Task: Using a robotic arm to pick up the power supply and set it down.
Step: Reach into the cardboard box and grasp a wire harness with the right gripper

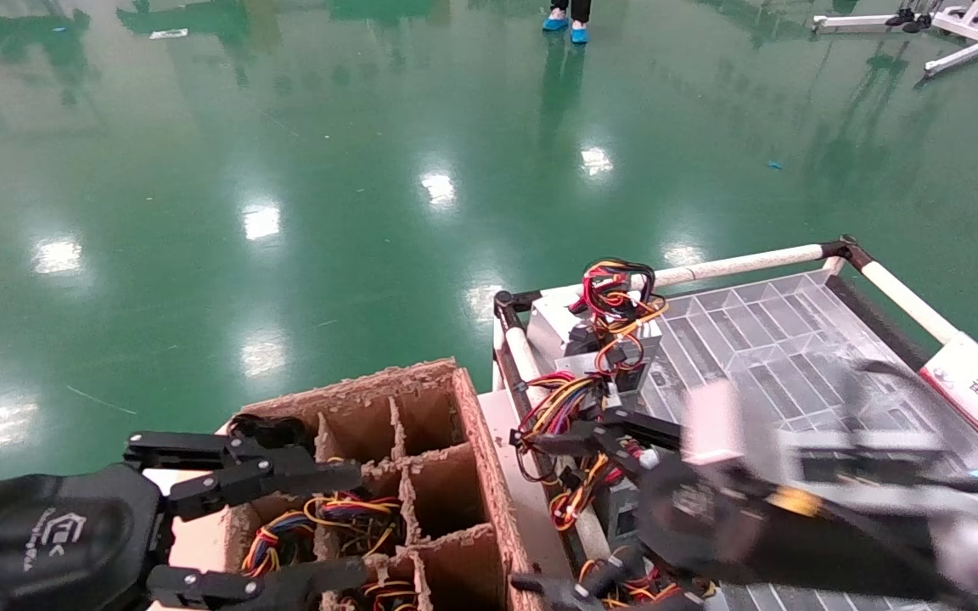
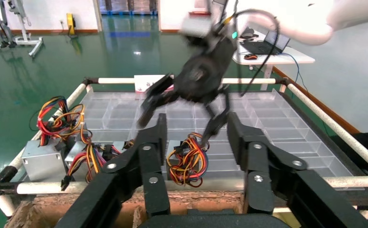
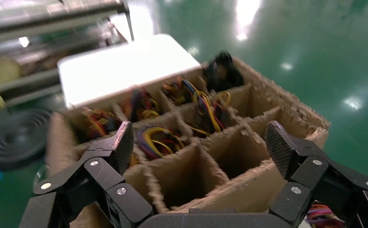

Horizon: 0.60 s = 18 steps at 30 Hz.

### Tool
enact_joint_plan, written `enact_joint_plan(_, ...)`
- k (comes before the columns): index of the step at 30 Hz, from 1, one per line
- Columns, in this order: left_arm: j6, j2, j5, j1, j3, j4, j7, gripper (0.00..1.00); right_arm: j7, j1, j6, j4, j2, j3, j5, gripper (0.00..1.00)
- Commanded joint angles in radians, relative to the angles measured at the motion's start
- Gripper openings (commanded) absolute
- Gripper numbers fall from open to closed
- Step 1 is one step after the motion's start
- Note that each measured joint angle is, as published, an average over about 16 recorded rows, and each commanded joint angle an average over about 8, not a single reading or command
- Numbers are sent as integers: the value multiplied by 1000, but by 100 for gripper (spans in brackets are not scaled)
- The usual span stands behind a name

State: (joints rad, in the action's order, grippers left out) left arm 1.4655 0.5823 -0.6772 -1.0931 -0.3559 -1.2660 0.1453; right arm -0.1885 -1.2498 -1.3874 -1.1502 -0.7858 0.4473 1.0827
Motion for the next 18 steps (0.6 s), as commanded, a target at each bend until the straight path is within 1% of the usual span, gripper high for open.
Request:
enact_joint_plan(1,0,0,0,0,0,0,0,0,-4,-47,9,28,-49,38,66,100)
enact_joint_plan(7,0,0,0,0,0,0,0,0,66,-152,47,149,-220,129,224,100)
enact_joint_plan(8,0,0,0,0,0,0,0,0,79,-166,53,168,-246,142,246,99)
enact_joint_plan(9,0,0,0,0,0,0,0,0,92,-179,58,189,-273,155,265,94)
enact_joint_plan(10,0,0,0,0,0,0,0,0,105,-191,62,210,-298,166,283,87)
enact_joint_plan(11,0,0,0,0,0,0,0,0,118,-202,65,230,-321,178,299,76)
enact_joint_plan(16,0,0,0,0,0,0,0,0,181,-246,65,345,-425,221,348,14)
enact_joint_plan(17,0,0,0,0,0,0,0,0,194,-254,63,367,-442,227,355,6)
enact_joint_plan(18,0,0,0,0,0,0,0,0,207,-262,63,390,-459,232,360,1)
